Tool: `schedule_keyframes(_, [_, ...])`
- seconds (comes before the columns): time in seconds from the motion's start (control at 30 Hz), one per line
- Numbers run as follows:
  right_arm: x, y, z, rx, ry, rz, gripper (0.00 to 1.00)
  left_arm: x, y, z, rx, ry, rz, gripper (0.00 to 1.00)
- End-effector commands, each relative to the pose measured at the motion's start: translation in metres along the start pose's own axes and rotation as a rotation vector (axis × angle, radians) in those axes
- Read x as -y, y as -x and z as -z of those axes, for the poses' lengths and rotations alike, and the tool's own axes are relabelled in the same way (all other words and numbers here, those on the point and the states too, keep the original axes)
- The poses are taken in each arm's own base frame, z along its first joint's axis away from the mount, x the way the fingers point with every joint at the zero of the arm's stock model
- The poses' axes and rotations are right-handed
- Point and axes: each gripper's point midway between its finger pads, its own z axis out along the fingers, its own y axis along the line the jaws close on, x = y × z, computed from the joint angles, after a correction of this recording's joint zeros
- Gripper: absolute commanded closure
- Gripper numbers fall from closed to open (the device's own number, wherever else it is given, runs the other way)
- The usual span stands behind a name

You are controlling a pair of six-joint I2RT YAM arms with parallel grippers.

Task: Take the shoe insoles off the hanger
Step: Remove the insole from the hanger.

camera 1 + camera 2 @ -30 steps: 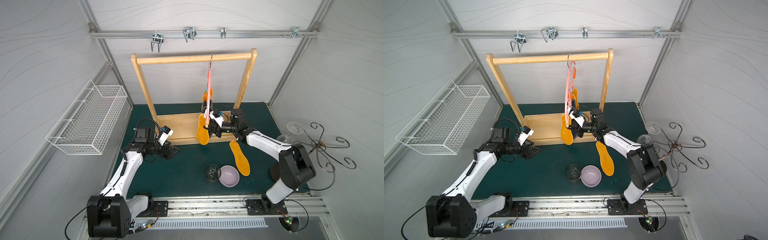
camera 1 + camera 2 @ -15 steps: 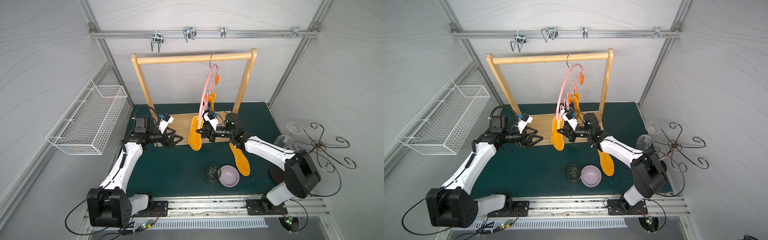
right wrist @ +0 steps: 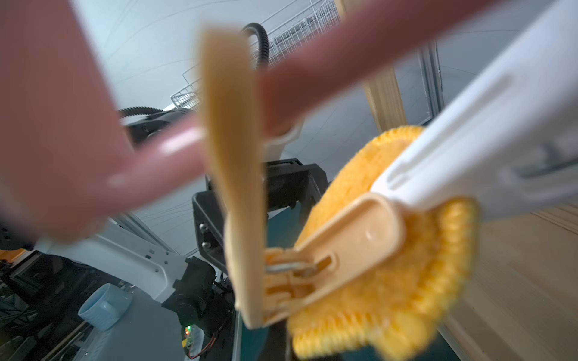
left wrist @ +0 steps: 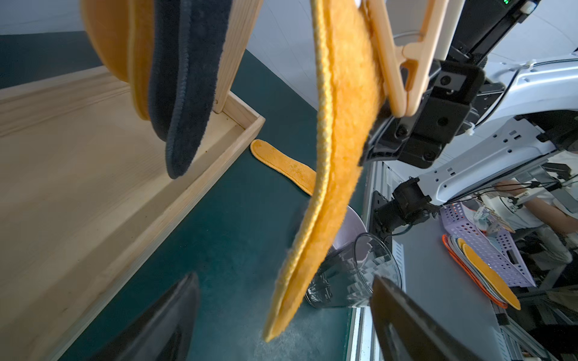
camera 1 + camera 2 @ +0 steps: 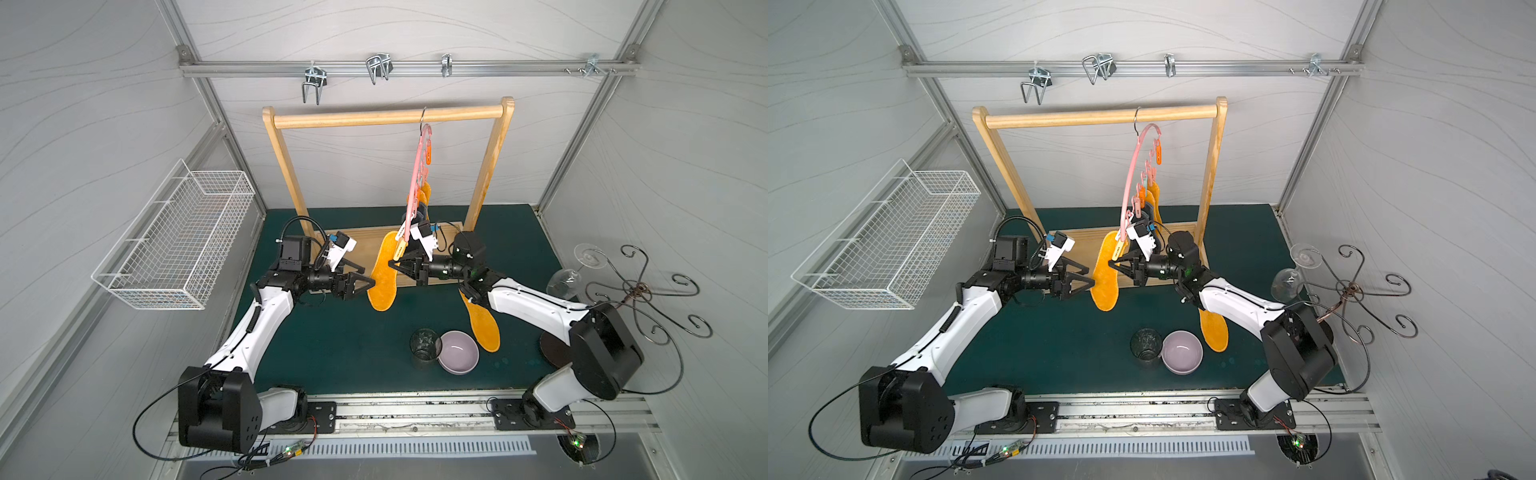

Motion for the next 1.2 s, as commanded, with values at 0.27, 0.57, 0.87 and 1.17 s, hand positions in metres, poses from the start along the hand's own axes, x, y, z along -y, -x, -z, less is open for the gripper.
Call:
schedule_keyframes(0.27, [-0.016,0.017,-0.001,0.052,0.042,0.013,0.92,0.027,-0.006,-0.015,-0.024,-0.159,-0.056,0.67])
schedule_keyframes(0.57, [0.005,0.012,-0.001,0.061,-0.034,-0.035,0.79,0.030,-0.017,-0.016,-0.029,-0.184,-0.085,1.00])
schedule_keyframes(0.87, [0.029,0.022,0.010,0.136,-0.121,-0.088,0.66,0.032,-0.019,-0.016,-0.028,-0.197,-0.083,1.00])
schedule_keyframes(1.17, [0.038,0.037,0.017,0.205,-0.091,-0.106,0.62,0.032,-0.022,-0.016,-0.030,-0.203,-0.083,1.00])
